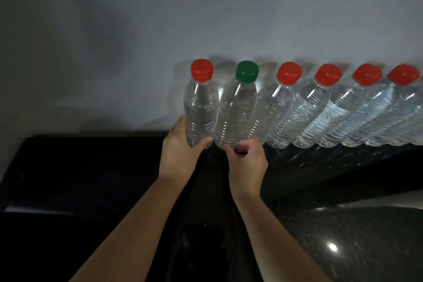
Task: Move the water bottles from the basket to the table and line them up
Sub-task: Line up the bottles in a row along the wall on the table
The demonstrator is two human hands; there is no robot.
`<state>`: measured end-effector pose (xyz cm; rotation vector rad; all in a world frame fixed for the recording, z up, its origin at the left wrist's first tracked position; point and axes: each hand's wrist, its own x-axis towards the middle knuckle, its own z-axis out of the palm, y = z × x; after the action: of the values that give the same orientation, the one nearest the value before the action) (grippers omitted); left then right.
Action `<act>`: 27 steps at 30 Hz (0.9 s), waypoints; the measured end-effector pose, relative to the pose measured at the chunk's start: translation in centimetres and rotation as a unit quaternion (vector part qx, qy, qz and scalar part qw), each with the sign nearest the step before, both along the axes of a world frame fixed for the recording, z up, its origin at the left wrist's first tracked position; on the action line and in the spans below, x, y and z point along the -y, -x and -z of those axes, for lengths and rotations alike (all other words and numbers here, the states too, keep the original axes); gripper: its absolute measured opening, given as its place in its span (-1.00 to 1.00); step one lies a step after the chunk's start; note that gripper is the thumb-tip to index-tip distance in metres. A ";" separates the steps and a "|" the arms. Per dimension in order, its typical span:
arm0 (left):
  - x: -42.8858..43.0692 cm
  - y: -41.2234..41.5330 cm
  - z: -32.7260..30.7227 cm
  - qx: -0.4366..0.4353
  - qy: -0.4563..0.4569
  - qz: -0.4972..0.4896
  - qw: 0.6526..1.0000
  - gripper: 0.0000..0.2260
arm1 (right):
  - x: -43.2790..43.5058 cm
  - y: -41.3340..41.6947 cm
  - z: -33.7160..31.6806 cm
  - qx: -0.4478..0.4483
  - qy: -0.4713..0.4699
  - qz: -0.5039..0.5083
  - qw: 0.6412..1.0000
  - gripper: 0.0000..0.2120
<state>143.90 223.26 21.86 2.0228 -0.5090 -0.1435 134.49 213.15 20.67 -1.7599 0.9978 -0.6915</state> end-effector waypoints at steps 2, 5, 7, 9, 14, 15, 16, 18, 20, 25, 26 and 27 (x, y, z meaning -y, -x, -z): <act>0.1 0.1 0.1 -0.004 0.003 -0.005 1.000 -0.53 | -0.1 -0.2 0.1 -0.005 -0.001 0.005 1.000 -0.83; 0.2 0.4 0.2 -0.024 0.015 -0.004 1.000 -0.48 | 0.0 -0.3 0.1 -0.010 -0.013 0.001 1.000 -0.86; 0.0 0.5 0.2 -0.039 0.021 -0.004 0.999 -0.44 | 0.1 -0.3 0.2 -0.011 -0.010 -0.003 1.000 -0.86; 0.0 0.5 0.4 -0.034 0.017 -0.008 0.999 -0.45 | 0.1 -0.3 0.3 -0.010 -0.003 -0.004 1.000 -0.85; 0.0 0.5 0.8 -0.040 0.033 -0.039 0.998 -0.47 | 0.2 -0.2 0.3 -0.005 0.009 -0.015 1.000 -0.85; 0.0 0.5 0.9 -0.040 0.035 -0.045 0.998 -0.46 | 0.2 -0.1 0.2 -0.002 0.007 -0.018 1.000 -0.85; 0.1 0.5 0.9 -0.041 0.036 -0.050 0.997 -0.46 | 0.2 -0.1 0.2 -0.001 0.009 -0.021 1.000 -0.85; 0.2 0.8 1.1 -0.048 0.042 -0.059 0.996 -0.45 | 0.2 0.2 0.0 -0.007 0.023 -0.033 0.999 -0.86; 0.2 1.2 1.0 -0.058 0.043 -0.068 0.995 -0.40 | 0.3 0.7 -0.2 -0.008 0.044 -0.045 0.998 -0.88; -1.7 4.7 -0.1 -0.033 -0.056 -0.079 0.995 -0.23 | 0.8 4.9 0.0 -0.100 0.162 -0.072 0.979 -0.76; -2.5 5.9 -0.3 -0.025 -0.084 -0.071 0.994 -0.21 | 0.9 6.2 -0.3 -0.128 0.191 -0.081 0.970 -0.70; -3.4 7.2 -0.7 -0.023 -0.114 -0.060 0.991 -0.18 | 1.0 7.4 -0.8 -0.157 0.207 -0.091 0.961 -0.63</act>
<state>136.72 226.63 22.53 2.2610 -0.3537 -0.1816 127.07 212.17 21.47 -2.3536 0.9258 -0.5371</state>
